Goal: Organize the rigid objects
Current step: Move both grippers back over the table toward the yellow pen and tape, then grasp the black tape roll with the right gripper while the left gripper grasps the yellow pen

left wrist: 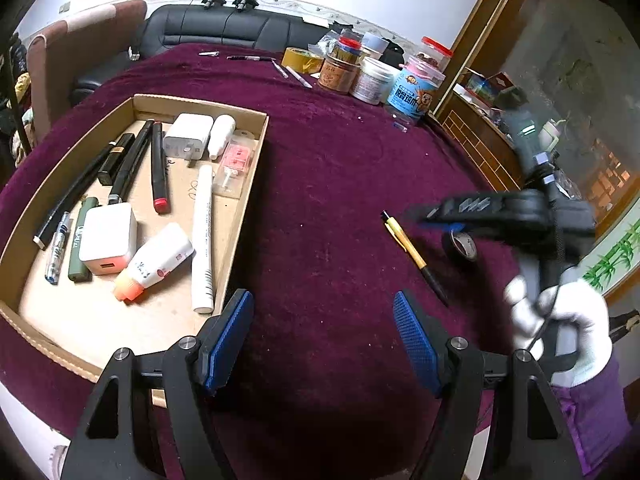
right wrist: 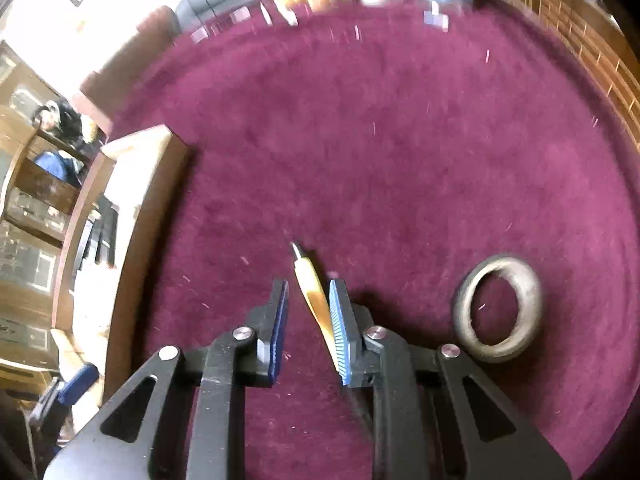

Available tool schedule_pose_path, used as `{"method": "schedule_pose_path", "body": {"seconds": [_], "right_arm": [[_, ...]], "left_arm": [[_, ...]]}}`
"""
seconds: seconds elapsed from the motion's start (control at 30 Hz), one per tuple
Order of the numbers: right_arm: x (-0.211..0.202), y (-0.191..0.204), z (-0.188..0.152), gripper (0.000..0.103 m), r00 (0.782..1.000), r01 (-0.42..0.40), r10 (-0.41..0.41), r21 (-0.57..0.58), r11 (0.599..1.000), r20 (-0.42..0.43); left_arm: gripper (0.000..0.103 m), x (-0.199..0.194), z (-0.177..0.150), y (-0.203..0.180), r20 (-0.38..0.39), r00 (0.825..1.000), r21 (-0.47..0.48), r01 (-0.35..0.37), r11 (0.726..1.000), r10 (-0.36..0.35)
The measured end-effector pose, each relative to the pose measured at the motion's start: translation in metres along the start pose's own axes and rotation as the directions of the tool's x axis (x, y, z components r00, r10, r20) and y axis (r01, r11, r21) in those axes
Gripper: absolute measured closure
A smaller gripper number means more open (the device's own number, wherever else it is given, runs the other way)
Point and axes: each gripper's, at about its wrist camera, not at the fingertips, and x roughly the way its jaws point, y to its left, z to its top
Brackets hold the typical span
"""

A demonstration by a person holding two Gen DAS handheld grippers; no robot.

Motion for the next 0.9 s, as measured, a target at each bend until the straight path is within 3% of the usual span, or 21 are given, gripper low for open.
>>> {"method": "schedule_pose_path", "body": {"seconds": [0.03,0.1,0.17,0.2,0.23,0.27,0.33,0.53,0.6,0.67,0.73,0.77,0.9], "right_arm": [[-0.02,-0.003,0.001,0.084,0.997,0.014,-0.014,-0.008,1.0,0.073],[-0.054,-0.013,0.002,0.07,0.973,0.09,-0.086,-0.008,0.996,0.215],[-0.076,-0.029,-0.003,0.006,0.907,0.255,-0.246,0.019,0.967,0.342],[-0.08,-0.042,-0.006,0.0,0.87,0.332,-0.323,0.042,0.942,0.373],[-0.076,-0.058,-0.007,0.0,0.857,0.397,-0.394,0.061,0.916,0.331],[-0.069,-0.072,-0.006,0.002,0.869,0.413,-0.416,0.07,0.908,0.266],[-0.057,-0.1,-0.013,0.015,0.923,0.33,-0.344,0.105,0.938,0.17],[-0.033,-0.107,-0.028,0.032,0.965,0.229,-0.24,0.105,0.968,0.107],[-0.021,-0.098,-0.025,0.04,0.97,0.221,-0.227,0.083,0.972,0.085],[-0.009,-0.096,-0.03,0.061,0.971,0.225,-0.229,0.065,0.972,0.064],[-0.003,-0.094,-0.029,0.074,0.966,0.241,-0.245,0.059,0.969,0.088],[-0.002,-0.093,-0.03,0.087,0.968,0.231,-0.236,0.059,0.971,0.092],[-0.007,-0.101,-0.037,0.092,0.963,0.216,-0.229,0.107,0.971,0.139]], "left_arm": [[0.036,-0.002,0.0,0.0,0.003,1.0,-0.001,-0.003,1.0,0.003],[0.036,-0.004,-0.001,0.001,0.011,1.0,-0.008,-0.004,1.0,0.004],[0.036,-0.002,-0.001,0.0,0.008,1.0,-0.009,-0.005,1.0,0.005],[0.036,0.002,-0.002,-0.003,-0.005,1.0,-0.007,0.0,1.0,0.0],[0.036,0.005,-0.003,-0.006,-0.018,1.0,-0.003,0.005,1.0,-0.005],[0.036,0.009,-0.004,-0.01,-0.03,0.999,0.004,0.012,1.0,-0.012],[0.036,0.013,-0.007,-0.019,-0.046,0.999,0.028,0.018,0.999,-0.016],[0.036,0.021,-0.011,-0.032,-0.082,0.997,0.037,0.01,0.999,-0.007],[0.036,0.021,-0.01,-0.035,-0.086,0.996,0.037,0.004,0.999,-0.001],[0.036,0.019,-0.01,-0.038,-0.08,0.997,0.043,-0.002,0.999,0.005],[0.036,0.017,-0.011,-0.042,-0.074,0.997,0.053,-0.004,0.999,0.008],[0.036,0.017,-0.011,-0.044,-0.078,0.997,0.055,0.001,0.998,0.003],[0.036,0.029,-0.001,-0.056,-0.106,0.994,0.077,0.006,0.997,0.002]]}}
